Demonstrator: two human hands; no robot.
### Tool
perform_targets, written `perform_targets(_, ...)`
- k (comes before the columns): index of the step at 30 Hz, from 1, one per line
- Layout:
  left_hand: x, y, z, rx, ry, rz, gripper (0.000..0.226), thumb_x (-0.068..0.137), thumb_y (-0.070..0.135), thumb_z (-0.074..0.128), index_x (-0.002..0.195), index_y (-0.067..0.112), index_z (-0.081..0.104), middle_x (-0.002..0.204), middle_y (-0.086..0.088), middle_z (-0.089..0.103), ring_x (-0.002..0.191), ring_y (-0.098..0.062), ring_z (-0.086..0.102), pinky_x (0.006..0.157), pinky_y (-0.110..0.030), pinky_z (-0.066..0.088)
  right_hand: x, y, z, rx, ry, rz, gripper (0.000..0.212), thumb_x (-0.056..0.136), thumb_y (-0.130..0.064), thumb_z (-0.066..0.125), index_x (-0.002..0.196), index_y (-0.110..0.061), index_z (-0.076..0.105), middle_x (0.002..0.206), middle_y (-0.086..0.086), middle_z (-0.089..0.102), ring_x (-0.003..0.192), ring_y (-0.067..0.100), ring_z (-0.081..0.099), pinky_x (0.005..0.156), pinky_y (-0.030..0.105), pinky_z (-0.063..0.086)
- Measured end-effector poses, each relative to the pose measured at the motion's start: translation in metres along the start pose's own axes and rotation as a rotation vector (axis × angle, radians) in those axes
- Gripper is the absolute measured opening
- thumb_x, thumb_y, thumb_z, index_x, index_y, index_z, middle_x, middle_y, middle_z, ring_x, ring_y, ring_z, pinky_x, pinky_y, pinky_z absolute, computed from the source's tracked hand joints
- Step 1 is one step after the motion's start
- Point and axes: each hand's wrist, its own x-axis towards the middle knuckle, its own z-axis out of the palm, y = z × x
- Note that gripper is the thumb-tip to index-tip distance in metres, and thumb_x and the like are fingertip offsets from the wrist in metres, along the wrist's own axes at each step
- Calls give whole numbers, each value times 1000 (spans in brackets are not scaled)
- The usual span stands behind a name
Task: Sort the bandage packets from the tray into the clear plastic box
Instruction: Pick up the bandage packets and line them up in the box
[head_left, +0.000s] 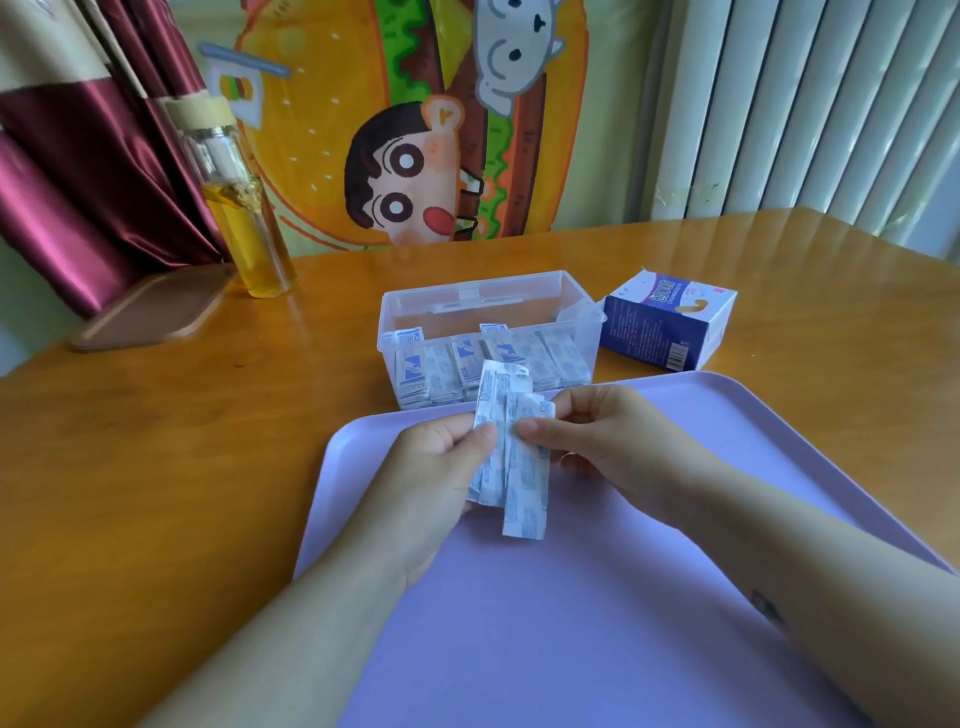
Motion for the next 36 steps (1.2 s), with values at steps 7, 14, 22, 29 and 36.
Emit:
perform_targets(7, 2, -1, -4, 3, 47, 30, 16, 88, 8, 60, 98, 18, 68, 93, 0, 75, 92, -16, 70, 95, -40, 50, 1, 2, -1, 187, -89, 89, 20, 77, -16, 71, 88, -3, 60, 64, 4, 51, 54, 9, 43, 56, 19, 38)
perform_targets(14, 3, -3, -3, 86, 38, 54, 16, 93, 18, 57, 100, 19, 70, 94, 2, 75, 94, -14, 70, 92, -35, 51, 1, 3, 1, 162, -76, 66, 10, 84, -13, 66, 83, -5, 59, 71, 8, 52, 53, 7, 44, 59, 20, 38)
perform_targets(22, 5, -3, -7, -4, 70, 35, 15, 87, 9, 63, 100, 15, 67, 92, -1, 75, 88, -16, 71, 82, -32, 54, 0, 4, 3, 157, -117, 50, 7, 86, -12, 63, 88, -5, 64, 79, 9, 54, 55, 7, 43, 56, 17, 39)
perform_targets(29, 5, -2, -5, -46, 68, 30, 17, 94, 15, 53, 94, 18, 70, 95, -4, 75, 93, -19, 70, 92, -42, 52, 1, 5, 2, 138, -63, 30, 8, 87, -11, 63, 80, -7, 61, 68, 5, 49, 49, 7, 41, 52, 19, 36)
perform_targets(36, 6, -4, -6, -24, 70, 18, 13, 89, 15, 60, 99, 18, 69, 96, -2, 74, 95, -18, 69, 90, -37, 52, 0, 3, 3, 184, -136, 22, 9, 87, -10, 61, 91, -5, 68, 78, 7, 55, 50, 4, 40, 54, 14, 42)
